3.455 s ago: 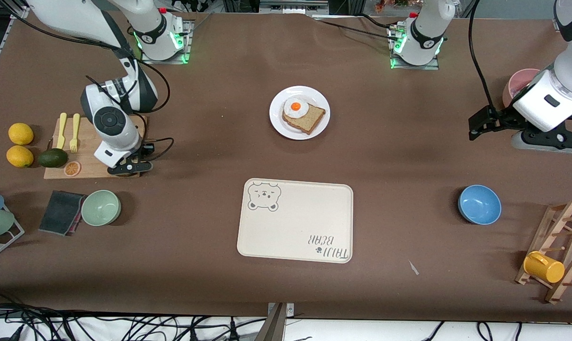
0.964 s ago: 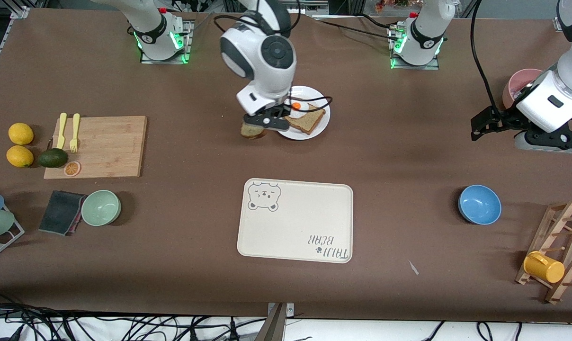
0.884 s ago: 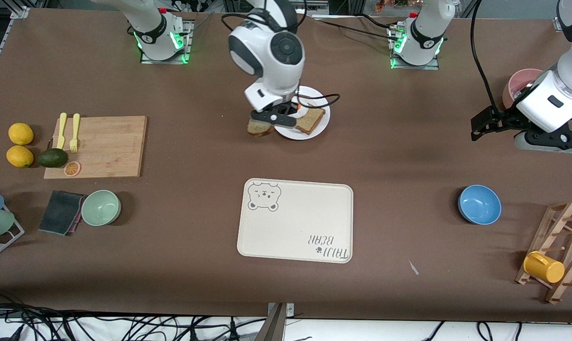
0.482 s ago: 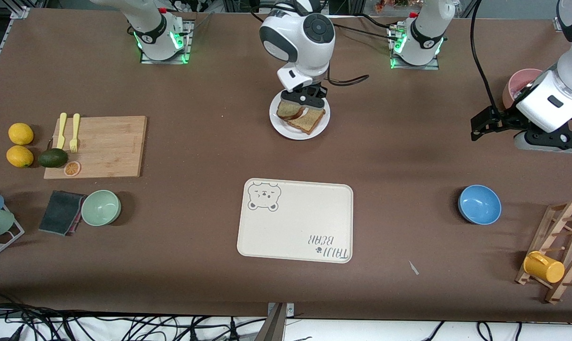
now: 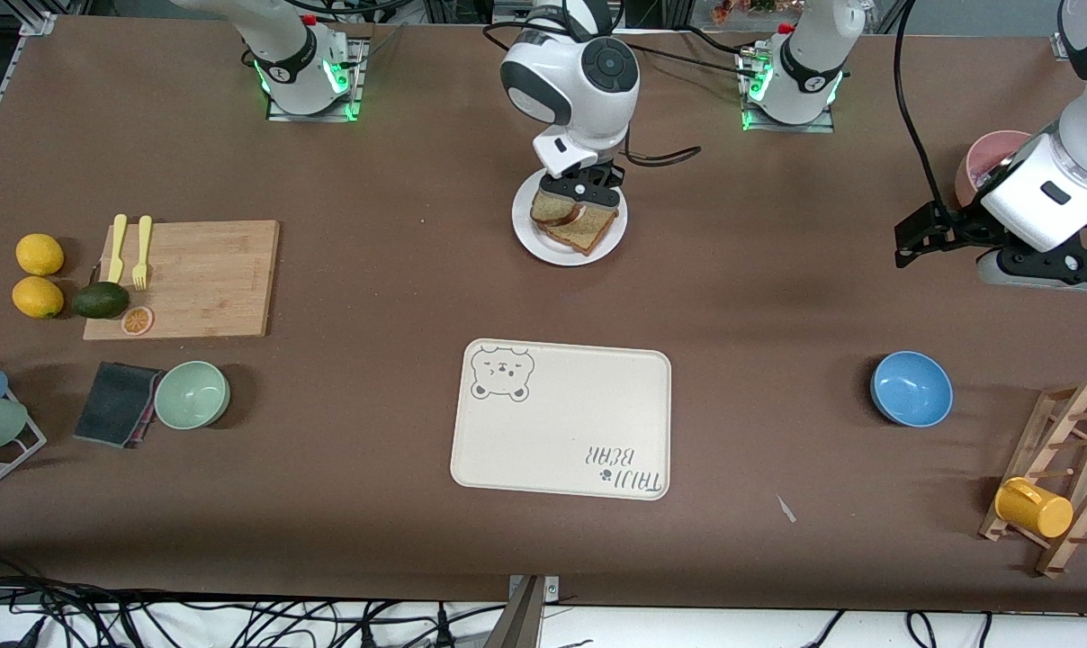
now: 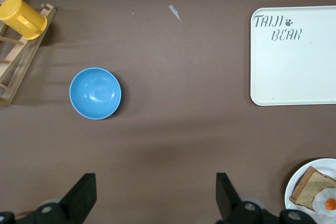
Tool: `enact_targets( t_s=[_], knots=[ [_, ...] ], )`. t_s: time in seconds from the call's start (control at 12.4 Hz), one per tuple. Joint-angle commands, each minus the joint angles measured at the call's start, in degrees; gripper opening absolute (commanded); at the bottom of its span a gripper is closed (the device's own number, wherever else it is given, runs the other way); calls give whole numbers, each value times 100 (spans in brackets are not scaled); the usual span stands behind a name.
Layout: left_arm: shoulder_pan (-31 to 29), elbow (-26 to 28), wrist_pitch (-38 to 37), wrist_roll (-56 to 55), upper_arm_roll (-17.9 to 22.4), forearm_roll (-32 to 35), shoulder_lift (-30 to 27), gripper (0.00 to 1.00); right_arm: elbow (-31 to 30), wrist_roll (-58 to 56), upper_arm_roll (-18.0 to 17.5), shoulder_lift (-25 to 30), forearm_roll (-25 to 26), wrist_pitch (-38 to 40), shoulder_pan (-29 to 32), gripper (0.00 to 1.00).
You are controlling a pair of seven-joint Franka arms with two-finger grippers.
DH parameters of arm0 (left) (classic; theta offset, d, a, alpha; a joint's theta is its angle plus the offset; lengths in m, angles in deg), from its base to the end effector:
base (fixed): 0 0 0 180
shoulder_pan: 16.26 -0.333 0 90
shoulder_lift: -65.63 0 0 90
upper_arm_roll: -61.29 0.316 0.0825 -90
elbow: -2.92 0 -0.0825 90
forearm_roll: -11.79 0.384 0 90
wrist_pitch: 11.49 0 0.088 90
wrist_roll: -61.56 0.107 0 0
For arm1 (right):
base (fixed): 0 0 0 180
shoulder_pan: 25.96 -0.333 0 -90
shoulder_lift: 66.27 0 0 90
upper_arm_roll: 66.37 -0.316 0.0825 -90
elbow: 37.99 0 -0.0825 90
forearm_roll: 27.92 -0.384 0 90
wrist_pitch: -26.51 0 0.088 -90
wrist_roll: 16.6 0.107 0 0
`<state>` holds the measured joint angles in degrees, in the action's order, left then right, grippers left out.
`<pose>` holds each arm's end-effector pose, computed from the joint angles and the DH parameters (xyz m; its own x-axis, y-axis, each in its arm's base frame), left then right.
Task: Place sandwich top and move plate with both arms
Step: 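Lower the bread onto the plate's bread and open the right gripper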
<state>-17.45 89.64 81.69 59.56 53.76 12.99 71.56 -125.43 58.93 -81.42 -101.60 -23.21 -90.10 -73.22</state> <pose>0.5879 -0.0592 0.5978 0.9971 -0.0760 0.0104 -0.0759 -0.9971 -0.0070 0.3507 0.5992 0.3000 0.9680 -0.2304 -0.0995 -0.2250 -0.9723 0.0629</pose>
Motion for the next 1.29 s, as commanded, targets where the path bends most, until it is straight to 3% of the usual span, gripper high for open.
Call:
enact_targets(
  t_s=[0.0,0.24,0.32,0.4,0.48,0.88,1.21],
  knots=[
    [-4,-24,25,87,-3,-6,5,100,-19,40,-77,-236,258,-266,77,0],
    [-4,-24,7,104,-3,-24,5,100,-36,49,-51,-299,321,-301,139,0],
    [4,-24,7,104,-3,-24,5,100,-80,58,-51,-299,321,-301,182,23],
    [5,-24,7,104,-3,-24,5,100,-80,41,-51,-299,321,-301,209,57],
    [5,-24,-1,104,-3,-24,5,100,-80,49,-51,-281,321,-301,253,98],
    [5,-24,-10,104,-4,-15,5,100,16,-65,-51,51,260,-196,568,100],
    [39,38,-71,113,-30,-85,14,100,-1,-1247,-51,859,41,558,1507,100]
  ],
)
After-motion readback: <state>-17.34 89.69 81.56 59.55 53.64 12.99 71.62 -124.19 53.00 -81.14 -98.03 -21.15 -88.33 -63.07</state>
